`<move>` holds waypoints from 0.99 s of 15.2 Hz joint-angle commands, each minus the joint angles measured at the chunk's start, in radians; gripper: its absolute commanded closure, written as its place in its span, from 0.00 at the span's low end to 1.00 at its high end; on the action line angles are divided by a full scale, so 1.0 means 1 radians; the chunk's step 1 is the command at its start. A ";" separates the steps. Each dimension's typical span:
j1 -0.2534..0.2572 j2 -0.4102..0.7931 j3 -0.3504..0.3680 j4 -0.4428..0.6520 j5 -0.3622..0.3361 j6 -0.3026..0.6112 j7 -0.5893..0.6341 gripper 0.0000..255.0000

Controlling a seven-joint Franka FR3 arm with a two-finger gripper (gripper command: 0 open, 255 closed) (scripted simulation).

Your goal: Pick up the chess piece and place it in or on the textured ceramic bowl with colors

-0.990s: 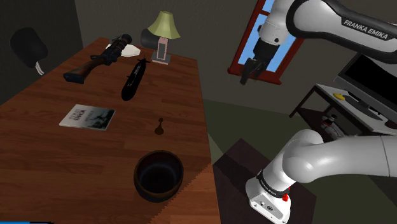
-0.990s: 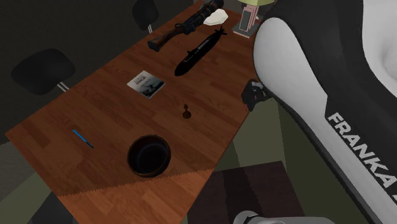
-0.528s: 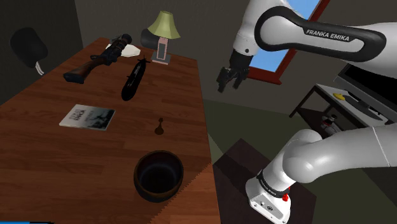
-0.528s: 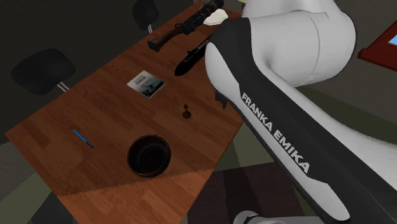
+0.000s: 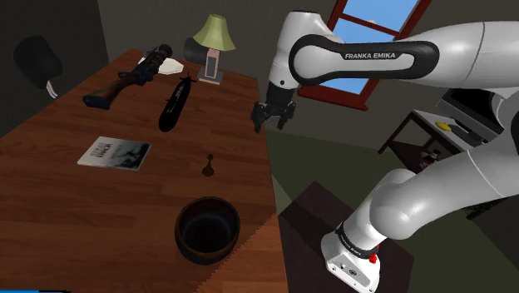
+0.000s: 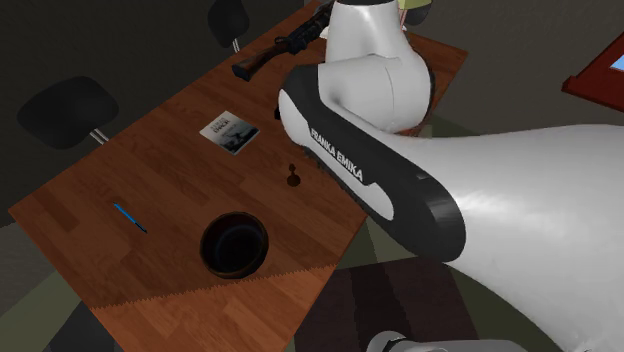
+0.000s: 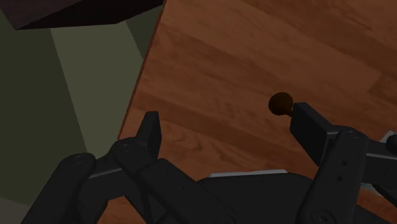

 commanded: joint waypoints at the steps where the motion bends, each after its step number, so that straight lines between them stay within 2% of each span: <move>1: 0.000 0.084 0.017 0.038 0.006 0.041 0.043 0.00; 8: 0.012 0.345 0.062 0.162 0.009 0.159 0.189 0.00; 15: 0.041 0.619 0.074 0.349 -0.011 0.229 0.323 0.00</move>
